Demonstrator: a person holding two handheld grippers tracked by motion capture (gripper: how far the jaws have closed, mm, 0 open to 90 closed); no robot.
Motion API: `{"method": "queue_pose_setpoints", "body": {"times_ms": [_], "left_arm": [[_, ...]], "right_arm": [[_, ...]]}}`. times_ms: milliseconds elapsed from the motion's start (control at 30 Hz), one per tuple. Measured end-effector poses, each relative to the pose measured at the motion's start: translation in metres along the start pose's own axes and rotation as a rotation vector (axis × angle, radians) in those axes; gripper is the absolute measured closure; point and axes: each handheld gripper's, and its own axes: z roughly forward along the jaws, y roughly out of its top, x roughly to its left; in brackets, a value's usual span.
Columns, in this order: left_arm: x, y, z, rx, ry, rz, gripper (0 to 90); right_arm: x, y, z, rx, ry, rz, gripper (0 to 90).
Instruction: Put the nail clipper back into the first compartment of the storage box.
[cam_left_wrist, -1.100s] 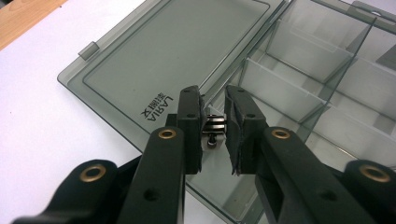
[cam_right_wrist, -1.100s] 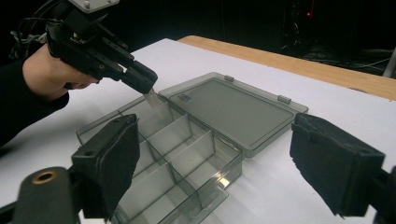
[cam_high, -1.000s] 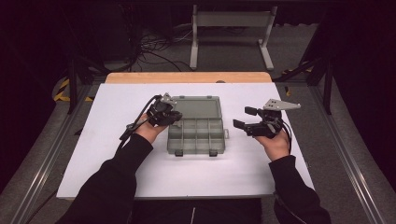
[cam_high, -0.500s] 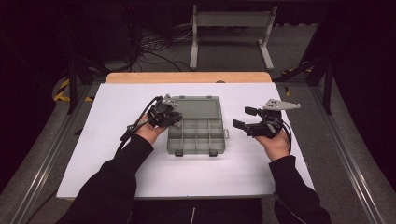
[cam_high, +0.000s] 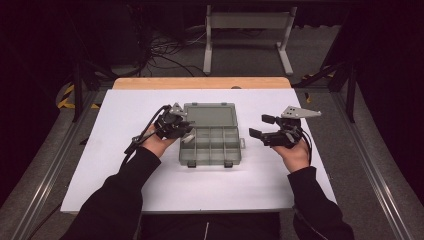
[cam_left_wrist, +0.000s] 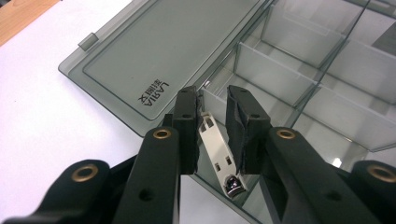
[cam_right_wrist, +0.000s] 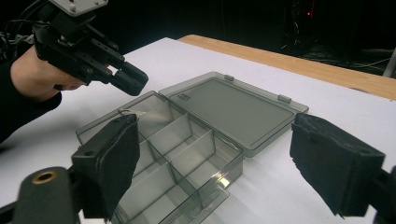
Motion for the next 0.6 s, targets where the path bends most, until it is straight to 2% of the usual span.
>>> {"method": "queue_pose_setpoints", "body": {"times_ms": [200,300,467,533,600], "left_arm": [[0.000,0.001,-0.008,-0.012,-0.011,-0.007,80.9],[-0.001,0.003,-0.018,-0.029,-0.021,0.001,88.9],[-0.001,0.004,-0.027,-0.037,-0.027,0.003,89.9],[0.000,0.004,-0.035,-0.054,-0.033,-0.005,90.0],[0.001,0.004,-0.039,-0.054,-0.034,-0.004,89.9]], "right_arm": [[0.000,0.000,0.000,0.002,0.000,0.000,16.4],[0.000,0.000,0.000,0.003,-0.002,-0.002,17.4],[0.000,0.001,0.001,0.007,0.000,-0.013,20.6],[0.001,0.002,0.002,0.020,0.005,-0.025,27.1],[0.002,0.003,0.003,0.026,0.006,-0.031,29.6]]}}
